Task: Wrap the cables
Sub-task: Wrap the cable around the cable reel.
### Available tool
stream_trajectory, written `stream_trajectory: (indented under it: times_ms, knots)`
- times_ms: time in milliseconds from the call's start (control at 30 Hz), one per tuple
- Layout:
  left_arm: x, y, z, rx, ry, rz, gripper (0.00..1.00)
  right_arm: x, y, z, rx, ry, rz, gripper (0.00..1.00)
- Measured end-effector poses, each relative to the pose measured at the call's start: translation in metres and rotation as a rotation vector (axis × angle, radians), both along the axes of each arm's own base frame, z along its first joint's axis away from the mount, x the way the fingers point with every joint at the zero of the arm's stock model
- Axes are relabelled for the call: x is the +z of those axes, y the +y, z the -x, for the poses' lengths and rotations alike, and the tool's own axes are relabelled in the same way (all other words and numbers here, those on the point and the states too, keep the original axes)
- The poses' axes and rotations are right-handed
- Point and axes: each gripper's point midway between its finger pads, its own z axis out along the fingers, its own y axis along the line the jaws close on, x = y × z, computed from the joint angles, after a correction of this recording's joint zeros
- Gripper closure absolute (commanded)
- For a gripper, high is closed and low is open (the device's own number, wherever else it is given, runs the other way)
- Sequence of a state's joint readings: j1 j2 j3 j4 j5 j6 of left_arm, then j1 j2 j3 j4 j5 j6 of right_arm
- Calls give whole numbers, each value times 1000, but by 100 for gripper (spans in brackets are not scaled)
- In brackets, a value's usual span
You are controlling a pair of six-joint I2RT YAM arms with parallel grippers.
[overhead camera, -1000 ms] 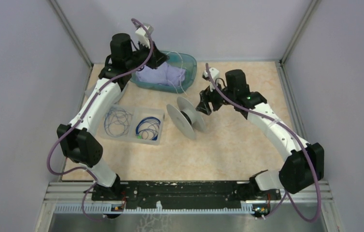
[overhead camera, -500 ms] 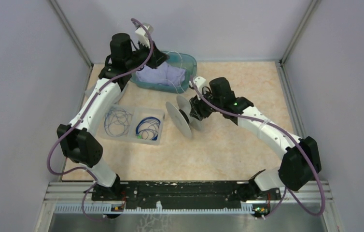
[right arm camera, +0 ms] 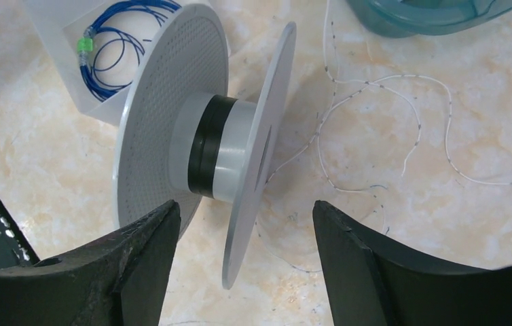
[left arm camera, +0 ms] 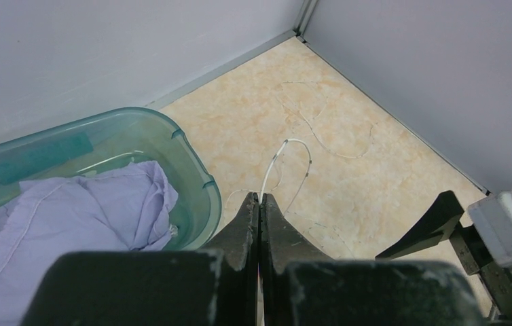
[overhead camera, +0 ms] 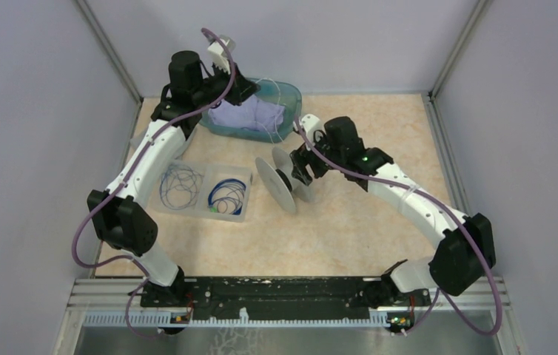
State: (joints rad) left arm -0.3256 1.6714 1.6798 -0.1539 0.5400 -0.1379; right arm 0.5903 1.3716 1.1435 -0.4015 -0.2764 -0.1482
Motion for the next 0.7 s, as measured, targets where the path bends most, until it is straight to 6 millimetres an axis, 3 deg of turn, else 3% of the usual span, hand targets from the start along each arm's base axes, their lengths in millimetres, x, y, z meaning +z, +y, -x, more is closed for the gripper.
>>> stream_trajectory:
  times_ms: [100,367,500,700]
  knots:
    - [0,-1,1,-11,-2,3,100,14,-7,-2,-8,-10,-28,29]
    - [1,-11,11,-74,5,24,100,60,-48,-43,-138,-80,-133,31]
    - [3,-15,17,-113,14,42,100,61,-57,-49,-147,-62,-166,31]
    - [11,-23,26,-170,37,93,100,51,-41,-57,-84,-27,-212,31]
